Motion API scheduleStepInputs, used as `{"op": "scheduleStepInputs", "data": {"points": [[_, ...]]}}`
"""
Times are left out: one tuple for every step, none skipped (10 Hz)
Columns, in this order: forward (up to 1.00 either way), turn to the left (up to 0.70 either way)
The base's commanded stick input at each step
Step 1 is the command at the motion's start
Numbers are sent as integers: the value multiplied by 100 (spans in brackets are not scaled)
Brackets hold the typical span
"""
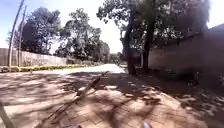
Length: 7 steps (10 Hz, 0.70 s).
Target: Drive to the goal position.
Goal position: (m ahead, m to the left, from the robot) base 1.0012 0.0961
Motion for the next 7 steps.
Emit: {"op": "scheduleStepInputs", "data": {"points": [[70, 0], [70, 0], [70, 0], [70, 0], [70, 0], [70, 0], [70, 0]]}}
